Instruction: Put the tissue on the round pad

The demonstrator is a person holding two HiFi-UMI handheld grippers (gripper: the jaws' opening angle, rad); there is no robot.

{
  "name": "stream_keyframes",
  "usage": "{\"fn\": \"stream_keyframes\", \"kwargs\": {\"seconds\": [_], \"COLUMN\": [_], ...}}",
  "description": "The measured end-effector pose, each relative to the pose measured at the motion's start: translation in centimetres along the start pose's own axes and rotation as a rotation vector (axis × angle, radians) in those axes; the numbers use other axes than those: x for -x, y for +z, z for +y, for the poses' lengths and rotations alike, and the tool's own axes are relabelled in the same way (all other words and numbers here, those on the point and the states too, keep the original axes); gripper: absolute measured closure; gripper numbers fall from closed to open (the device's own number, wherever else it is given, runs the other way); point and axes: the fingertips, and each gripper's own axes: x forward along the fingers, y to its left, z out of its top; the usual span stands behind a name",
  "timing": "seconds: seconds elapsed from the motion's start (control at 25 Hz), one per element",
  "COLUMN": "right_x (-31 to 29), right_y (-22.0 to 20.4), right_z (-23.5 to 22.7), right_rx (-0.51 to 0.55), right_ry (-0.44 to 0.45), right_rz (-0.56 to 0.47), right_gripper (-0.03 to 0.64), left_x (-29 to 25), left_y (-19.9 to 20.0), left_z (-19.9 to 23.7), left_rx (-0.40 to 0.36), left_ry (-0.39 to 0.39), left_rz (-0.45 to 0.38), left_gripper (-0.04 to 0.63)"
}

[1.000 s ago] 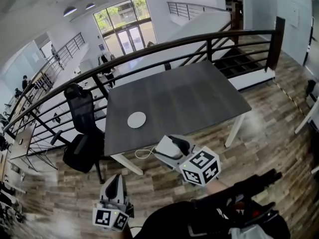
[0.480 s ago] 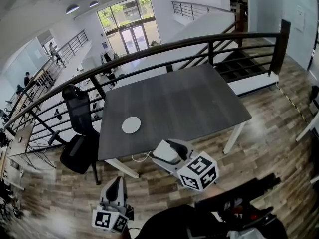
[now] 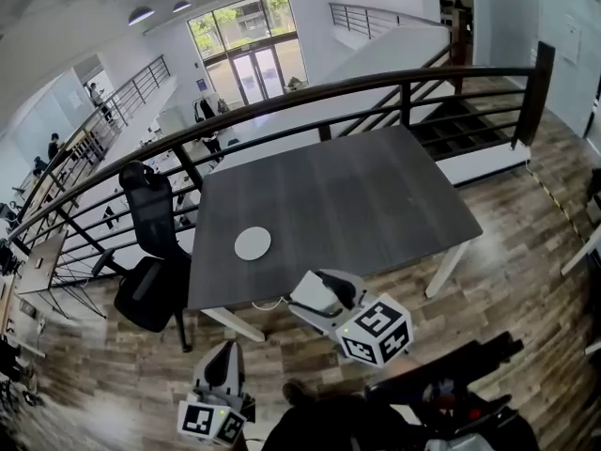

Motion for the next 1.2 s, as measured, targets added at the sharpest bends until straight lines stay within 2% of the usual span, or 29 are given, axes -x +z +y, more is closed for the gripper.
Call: {"fn": "stream_keyframes", "kwargs": {"seconds": [0.08, 0.36, 0.48, 0.64, 0.96, 1.2], "right_x": [-1.2, -5.9, -7.9, -10.4, -14.1, -17.4], "right_y": [0.2, 1.7, 1.9, 1.8, 2.5, 2.5], "right_z": [-0.1, 0.4, 0.4, 0.5, 1.4, 3.0], "right_rx": [0.002, 0.009, 0.014, 0.016, 0.018, 0.018], "right_ry": [-0.001, -0.027, -0.034, -0.056, -0.099, -0.13], "right_rz": [-0.001, -0.008, -0.008, 0.001, -0.009, -0.013], "right_gripper": [0.287, 0.287, 0.287, 0.287, 0.287, 0.287], "left_x": [-0.7, -1.9, -2.8, -3.6, -4.8, -4.5], "left_y": [0.4, 1.4, 1.8, 1.1, 1.2, 0.3], "left_z": [1.1, 7.0, 9.2, 12.7, 16.5, 20.7], "left_rx": [0.007, -0.017, -0.006, -0.007, -0.019, 0.004], "left_ry": [-0.016, -0.031, -0.047, -0.032, -0.105, -0.123], "left_rz": [-0.025, -0.008, -0.027, 0.019, 0.023, 0.025], "left_gripper": [0.591, 0.591, 0.591, 0.591, 0.591, 0.591]}}
